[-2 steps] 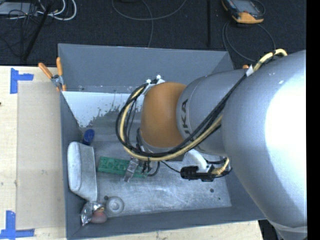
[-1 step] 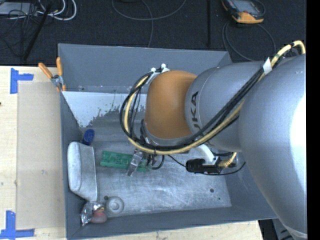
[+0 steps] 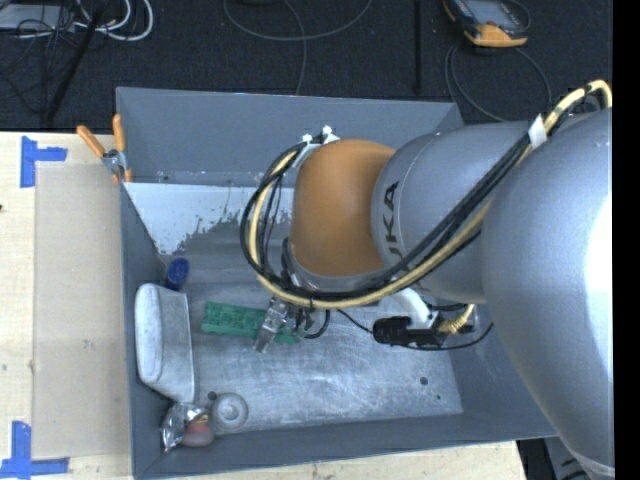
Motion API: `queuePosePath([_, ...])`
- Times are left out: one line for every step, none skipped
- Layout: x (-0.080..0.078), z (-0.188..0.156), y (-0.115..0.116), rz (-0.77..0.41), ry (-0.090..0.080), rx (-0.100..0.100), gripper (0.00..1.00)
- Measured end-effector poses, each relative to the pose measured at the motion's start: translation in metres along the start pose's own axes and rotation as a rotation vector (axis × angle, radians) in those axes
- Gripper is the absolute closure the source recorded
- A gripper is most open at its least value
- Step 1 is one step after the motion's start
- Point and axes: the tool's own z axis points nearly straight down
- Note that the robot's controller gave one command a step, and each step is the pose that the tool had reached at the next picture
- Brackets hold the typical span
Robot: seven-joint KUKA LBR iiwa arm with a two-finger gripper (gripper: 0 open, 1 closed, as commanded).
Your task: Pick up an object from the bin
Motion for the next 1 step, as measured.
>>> queuePosePath([0.0001, -0.0104, -0.0001, -0.005, 0.000, -0.001, 1.00])
